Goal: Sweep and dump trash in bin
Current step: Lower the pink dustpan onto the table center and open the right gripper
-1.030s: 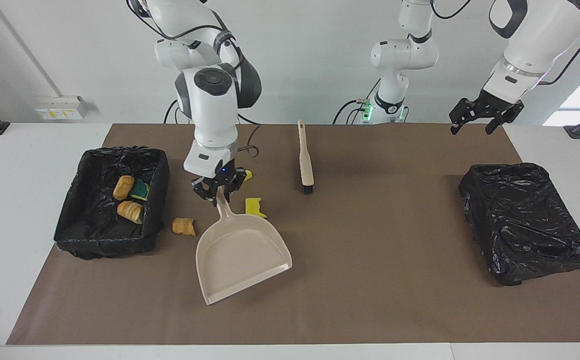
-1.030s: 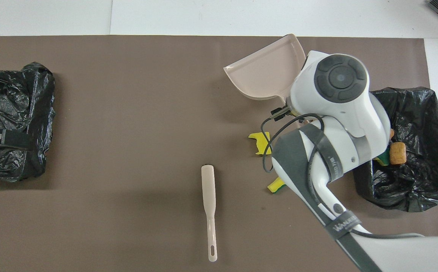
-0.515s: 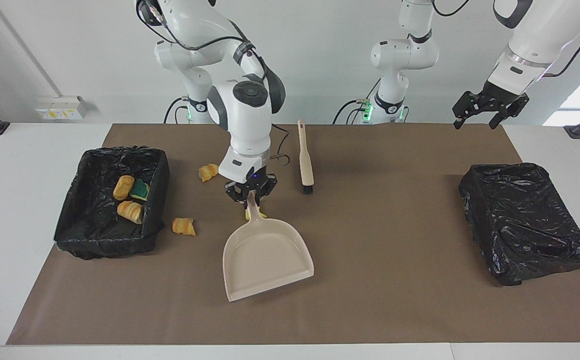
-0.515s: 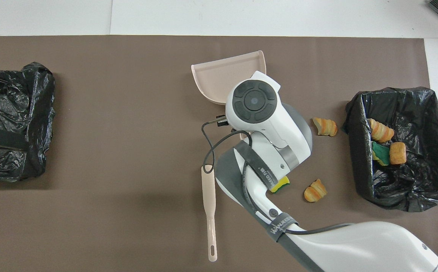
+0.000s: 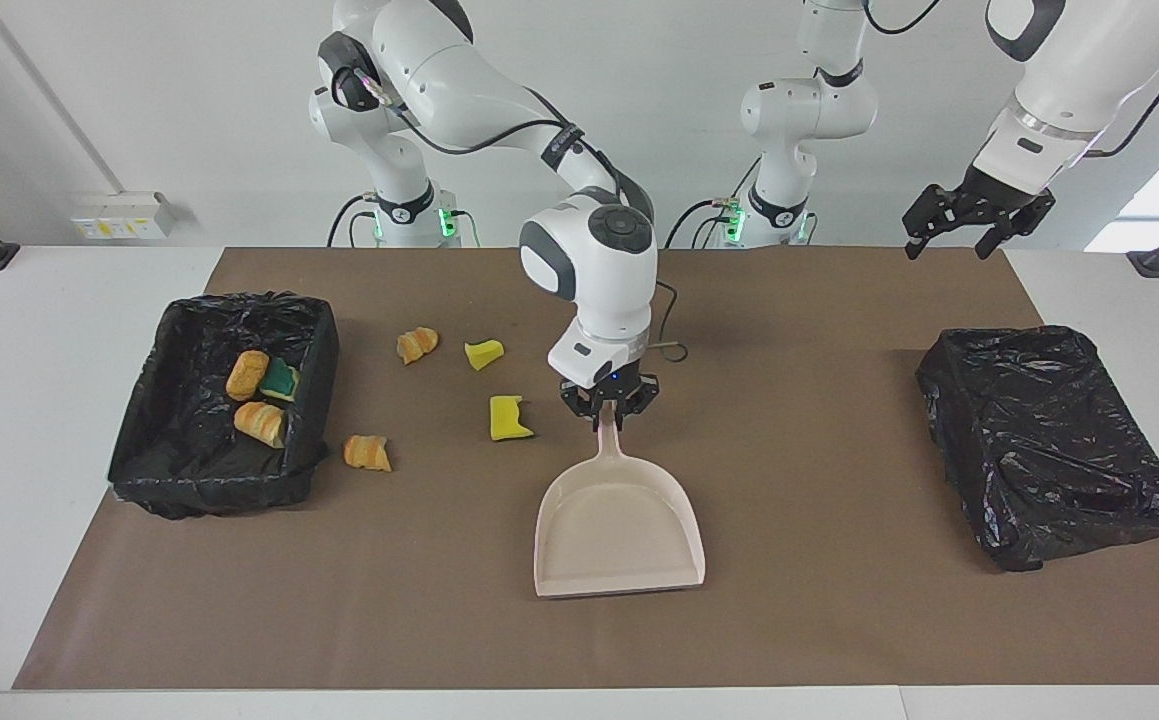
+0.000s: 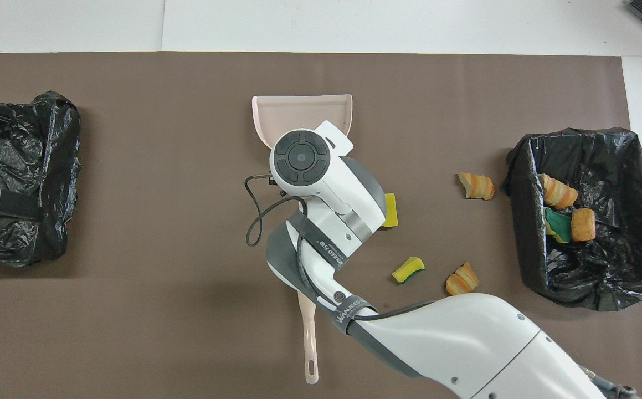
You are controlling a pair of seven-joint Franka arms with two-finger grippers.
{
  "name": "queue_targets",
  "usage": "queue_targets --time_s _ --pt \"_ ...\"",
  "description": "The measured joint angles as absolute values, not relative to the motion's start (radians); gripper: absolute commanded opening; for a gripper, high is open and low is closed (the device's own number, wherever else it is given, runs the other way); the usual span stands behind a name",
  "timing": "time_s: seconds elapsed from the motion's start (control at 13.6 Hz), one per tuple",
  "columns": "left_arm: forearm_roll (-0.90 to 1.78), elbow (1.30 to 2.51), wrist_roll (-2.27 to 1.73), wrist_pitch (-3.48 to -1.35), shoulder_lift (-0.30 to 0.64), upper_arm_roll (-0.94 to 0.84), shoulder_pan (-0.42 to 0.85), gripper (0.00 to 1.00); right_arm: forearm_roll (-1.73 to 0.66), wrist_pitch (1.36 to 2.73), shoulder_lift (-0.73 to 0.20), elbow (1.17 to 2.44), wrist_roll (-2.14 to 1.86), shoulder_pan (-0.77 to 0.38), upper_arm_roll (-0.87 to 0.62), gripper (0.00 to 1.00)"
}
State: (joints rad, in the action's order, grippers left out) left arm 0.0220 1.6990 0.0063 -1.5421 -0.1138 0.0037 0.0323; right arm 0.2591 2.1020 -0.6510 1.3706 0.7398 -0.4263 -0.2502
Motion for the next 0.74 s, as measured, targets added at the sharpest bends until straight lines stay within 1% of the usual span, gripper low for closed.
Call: queue_targets --time_s 0.07,0.29,0.44,0.59,0.74 --pt "0.022 1.699 0.006 -1.542 -0.112 0.004 0.032 1.0 0.26 2.102 -0.653 1.366 0.745 -0.427 -0.25 0.99" --pt "0.022 1.699 0.006 -1.545 -0.106 0.003 0.032 1.0 0.26 2.102 -0.647 1.346 0.745 -0.426 -0.248 1.0" --pt "0.022 1.699 0.006 -1.55 -0.105 0.001 0.032 1.0 0.259 2.093 -0.611 1.354 0.749 -0.426 -0.25 1.0" --pt "0.022 1.699 0.006 -1.55 -0.105 0.002 0.032 1.0 0.252 2.073 -0.54 1.4 0.77 -0.426 -0.253 1.0" --pt "0.022 1.699 0.006 -1.54 -0.105 0.001 0.032 1.0 0.217 2.055 -0.441 1.491 0.781 -0.429 -0.255 1.0"
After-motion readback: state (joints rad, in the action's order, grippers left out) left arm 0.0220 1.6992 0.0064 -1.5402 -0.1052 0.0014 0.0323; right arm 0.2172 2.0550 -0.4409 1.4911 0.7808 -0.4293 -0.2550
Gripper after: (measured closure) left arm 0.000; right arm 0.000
